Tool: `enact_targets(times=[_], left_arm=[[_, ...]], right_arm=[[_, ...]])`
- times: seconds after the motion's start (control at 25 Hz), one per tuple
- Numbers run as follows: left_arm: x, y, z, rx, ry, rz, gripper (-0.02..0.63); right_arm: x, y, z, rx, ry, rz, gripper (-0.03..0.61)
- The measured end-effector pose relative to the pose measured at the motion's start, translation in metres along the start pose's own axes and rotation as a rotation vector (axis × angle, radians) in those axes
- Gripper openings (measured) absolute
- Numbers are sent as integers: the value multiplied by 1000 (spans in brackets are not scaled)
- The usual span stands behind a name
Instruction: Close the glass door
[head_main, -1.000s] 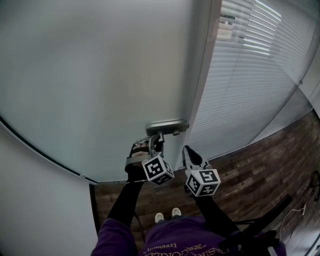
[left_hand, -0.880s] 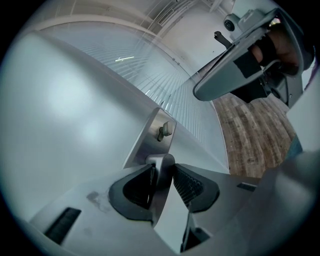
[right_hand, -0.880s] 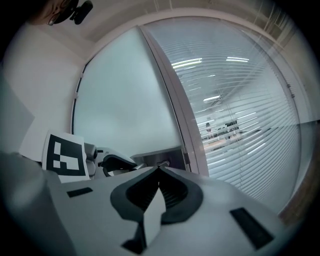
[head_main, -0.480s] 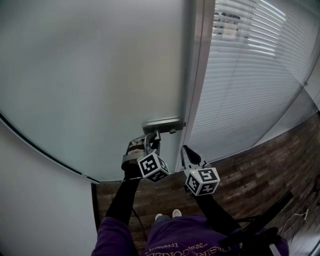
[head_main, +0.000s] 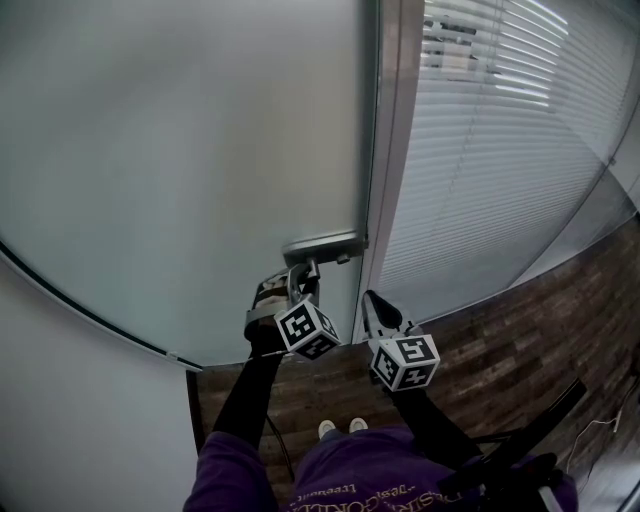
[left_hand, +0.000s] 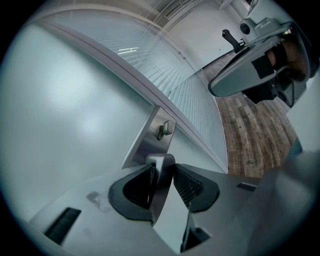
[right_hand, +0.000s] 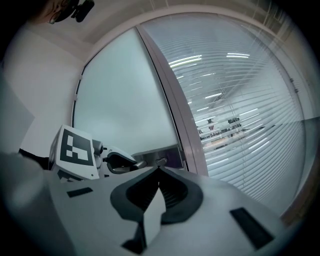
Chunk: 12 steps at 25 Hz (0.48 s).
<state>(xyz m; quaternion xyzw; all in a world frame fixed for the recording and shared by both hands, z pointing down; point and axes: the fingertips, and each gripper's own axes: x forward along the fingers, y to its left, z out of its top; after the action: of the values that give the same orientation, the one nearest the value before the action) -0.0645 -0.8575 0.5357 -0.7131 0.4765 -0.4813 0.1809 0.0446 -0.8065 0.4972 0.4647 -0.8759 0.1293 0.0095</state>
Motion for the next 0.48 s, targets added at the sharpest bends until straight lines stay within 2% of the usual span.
enact_targets(times=[0.48], left_arm=[[8,4,1,0,0,2,129]], right_arm=[[10,-6,1,3,-7,-30,-3]])
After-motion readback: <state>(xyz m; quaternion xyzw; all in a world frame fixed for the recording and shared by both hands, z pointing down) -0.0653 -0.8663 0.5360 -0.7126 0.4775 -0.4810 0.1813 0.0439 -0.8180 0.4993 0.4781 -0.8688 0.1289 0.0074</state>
